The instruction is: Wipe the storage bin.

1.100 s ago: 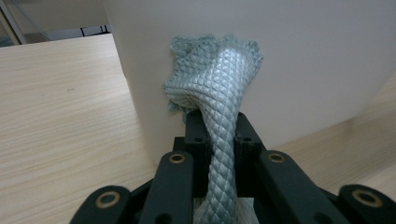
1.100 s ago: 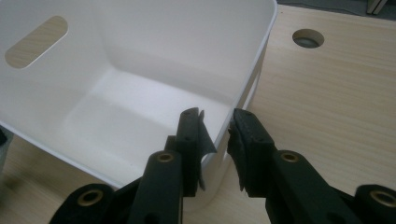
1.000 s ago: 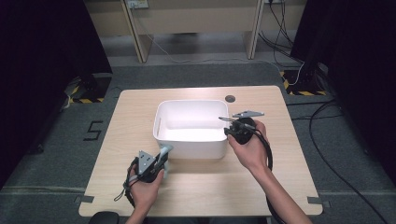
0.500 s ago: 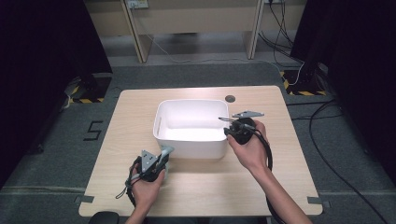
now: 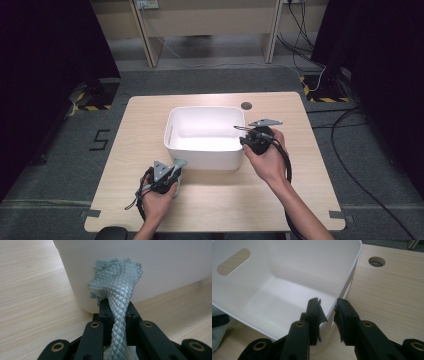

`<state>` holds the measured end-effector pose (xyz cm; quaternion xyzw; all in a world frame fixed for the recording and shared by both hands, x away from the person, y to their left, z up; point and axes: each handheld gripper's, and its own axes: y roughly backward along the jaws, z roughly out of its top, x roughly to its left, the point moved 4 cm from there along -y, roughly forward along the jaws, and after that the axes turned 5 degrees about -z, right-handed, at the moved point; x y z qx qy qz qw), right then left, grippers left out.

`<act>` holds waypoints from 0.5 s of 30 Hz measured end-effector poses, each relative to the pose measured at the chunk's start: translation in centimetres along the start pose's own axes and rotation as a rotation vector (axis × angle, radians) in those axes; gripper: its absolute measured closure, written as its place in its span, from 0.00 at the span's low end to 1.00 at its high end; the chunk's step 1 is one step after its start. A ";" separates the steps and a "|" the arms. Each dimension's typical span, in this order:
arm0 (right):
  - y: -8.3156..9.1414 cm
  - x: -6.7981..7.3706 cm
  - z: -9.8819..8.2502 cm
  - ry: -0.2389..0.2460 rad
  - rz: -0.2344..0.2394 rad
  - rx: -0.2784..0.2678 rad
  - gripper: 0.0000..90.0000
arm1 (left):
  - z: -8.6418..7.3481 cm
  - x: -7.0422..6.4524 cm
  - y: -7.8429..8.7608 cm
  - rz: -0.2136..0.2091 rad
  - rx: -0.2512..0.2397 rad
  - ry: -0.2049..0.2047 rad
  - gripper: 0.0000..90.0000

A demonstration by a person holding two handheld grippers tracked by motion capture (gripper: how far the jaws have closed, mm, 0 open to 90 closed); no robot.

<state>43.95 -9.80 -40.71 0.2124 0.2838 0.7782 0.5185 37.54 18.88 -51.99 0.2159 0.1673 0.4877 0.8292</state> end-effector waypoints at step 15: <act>0.0 0.1 0.0 0.001 0.000 -0.002 0.81 | -0.8 0.4 -0.6 -0.001 0.081 0.018 0.89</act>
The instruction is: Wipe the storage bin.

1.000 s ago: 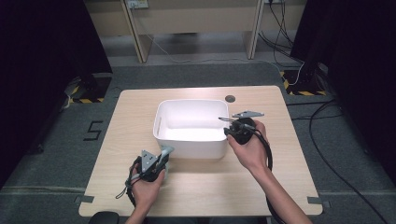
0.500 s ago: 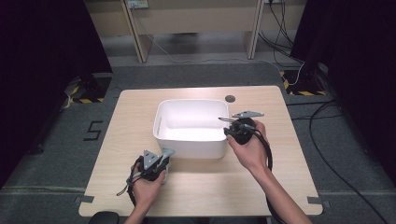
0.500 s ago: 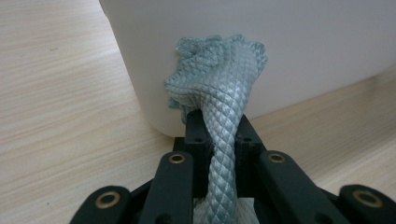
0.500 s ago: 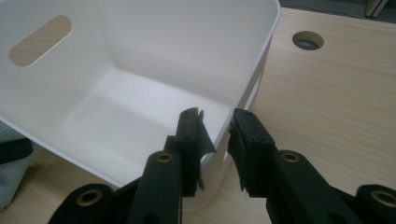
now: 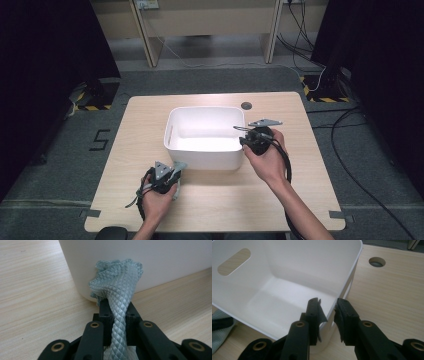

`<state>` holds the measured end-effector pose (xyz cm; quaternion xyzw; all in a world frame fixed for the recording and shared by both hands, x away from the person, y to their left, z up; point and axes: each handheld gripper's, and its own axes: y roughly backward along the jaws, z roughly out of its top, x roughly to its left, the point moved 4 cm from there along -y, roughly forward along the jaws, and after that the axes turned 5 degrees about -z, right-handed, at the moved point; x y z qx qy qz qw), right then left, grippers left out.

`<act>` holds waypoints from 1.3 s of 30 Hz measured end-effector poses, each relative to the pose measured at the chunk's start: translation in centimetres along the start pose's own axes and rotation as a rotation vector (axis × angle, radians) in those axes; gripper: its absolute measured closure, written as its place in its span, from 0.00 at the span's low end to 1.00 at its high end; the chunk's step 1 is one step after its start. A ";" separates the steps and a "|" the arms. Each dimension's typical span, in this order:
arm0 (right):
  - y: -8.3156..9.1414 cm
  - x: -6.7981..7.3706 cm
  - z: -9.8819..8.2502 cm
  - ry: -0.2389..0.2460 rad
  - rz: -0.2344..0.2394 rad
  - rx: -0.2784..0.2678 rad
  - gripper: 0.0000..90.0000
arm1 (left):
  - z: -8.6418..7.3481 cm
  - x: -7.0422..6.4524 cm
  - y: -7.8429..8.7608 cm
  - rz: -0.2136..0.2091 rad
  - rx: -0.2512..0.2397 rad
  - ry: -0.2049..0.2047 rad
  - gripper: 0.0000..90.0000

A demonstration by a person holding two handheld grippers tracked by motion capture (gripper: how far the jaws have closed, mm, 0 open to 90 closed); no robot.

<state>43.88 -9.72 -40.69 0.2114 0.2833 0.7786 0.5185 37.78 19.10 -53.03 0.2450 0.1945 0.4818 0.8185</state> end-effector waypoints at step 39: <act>0.0 0.0 0.0 0.000 -0.004 -0.003 0.81 | 0.7 -1.4 -0.7 -0.053 0.025 -0.004 0.89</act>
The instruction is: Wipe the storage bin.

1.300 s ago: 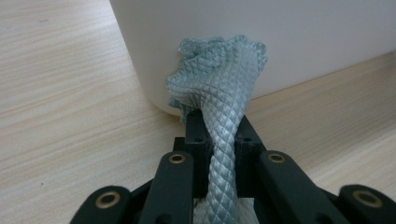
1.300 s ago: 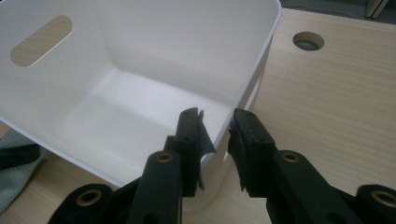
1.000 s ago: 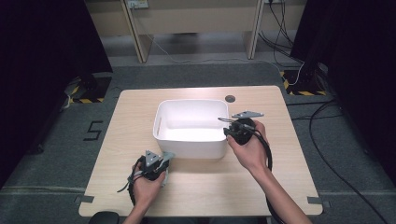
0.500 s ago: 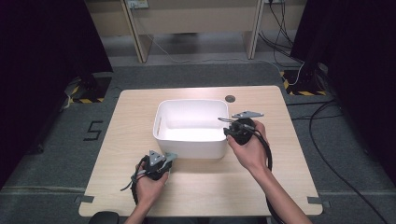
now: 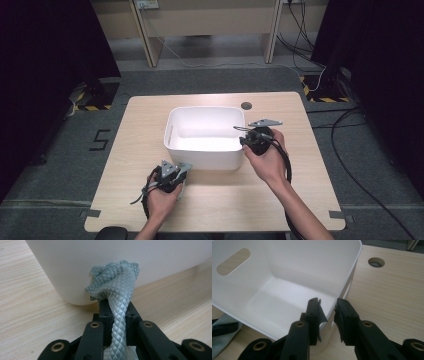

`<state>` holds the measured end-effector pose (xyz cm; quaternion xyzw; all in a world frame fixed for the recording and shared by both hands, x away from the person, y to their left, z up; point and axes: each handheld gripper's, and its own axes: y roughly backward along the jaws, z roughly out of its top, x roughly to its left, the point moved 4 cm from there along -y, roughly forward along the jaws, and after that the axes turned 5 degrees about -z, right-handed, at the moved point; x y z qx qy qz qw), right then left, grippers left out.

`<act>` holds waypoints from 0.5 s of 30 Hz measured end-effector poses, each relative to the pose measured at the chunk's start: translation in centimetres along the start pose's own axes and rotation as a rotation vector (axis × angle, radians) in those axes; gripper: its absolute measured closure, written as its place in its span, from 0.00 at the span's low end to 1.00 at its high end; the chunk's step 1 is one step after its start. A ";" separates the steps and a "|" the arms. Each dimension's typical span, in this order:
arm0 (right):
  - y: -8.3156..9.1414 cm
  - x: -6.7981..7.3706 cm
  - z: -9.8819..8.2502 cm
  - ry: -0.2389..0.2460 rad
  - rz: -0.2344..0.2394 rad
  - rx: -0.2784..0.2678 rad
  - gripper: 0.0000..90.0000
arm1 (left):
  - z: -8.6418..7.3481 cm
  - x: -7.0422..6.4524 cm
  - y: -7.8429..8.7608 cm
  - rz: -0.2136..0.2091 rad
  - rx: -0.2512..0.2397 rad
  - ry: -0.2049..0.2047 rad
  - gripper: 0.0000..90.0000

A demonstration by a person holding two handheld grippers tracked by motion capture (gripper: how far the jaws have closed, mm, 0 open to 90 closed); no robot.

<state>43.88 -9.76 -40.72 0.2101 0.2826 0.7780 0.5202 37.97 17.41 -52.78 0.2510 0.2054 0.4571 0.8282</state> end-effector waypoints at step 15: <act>0.0 0.0 0.0 0.002 0.000 -0.002 0.81 | 1.2 -0.5 1.1 -0.008 -0.047 0.008 0.89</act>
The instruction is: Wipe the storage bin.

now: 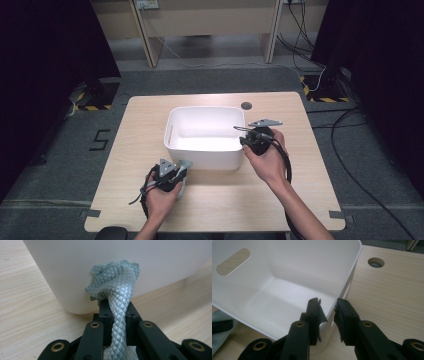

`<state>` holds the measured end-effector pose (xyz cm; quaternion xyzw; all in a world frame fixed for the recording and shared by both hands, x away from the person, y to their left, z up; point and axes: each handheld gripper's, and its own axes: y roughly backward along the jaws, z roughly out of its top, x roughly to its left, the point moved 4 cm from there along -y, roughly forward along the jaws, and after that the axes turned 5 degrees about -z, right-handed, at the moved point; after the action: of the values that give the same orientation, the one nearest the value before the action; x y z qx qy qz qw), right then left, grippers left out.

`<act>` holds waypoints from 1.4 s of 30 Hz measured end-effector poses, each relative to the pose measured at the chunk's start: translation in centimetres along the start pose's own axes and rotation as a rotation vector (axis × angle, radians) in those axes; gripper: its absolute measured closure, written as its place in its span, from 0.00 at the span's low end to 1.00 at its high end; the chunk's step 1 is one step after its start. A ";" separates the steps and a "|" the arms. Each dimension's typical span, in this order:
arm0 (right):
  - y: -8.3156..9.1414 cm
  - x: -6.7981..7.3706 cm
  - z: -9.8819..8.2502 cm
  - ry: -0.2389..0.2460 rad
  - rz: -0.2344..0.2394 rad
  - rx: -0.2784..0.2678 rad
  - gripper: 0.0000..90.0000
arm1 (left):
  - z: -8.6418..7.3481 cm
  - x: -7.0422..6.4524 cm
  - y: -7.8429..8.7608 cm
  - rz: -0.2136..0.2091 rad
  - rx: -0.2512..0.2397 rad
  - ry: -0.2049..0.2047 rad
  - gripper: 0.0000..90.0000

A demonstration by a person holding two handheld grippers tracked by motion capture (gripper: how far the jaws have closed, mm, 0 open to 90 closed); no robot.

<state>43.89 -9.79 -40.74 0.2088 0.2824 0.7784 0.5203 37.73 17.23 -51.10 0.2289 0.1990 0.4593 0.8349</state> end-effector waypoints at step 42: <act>0.0 0.0 0.0 0.001 -0.002 -0.002 0.81 | 3.1 -0.8 2.3 -0.011 -0.093 0.023 0.89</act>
<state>43.90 -9.78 -40.75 0.2076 0.2824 0.7781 0.5212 37.51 17.03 -47.15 0.1833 0.1881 0.4658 0.8450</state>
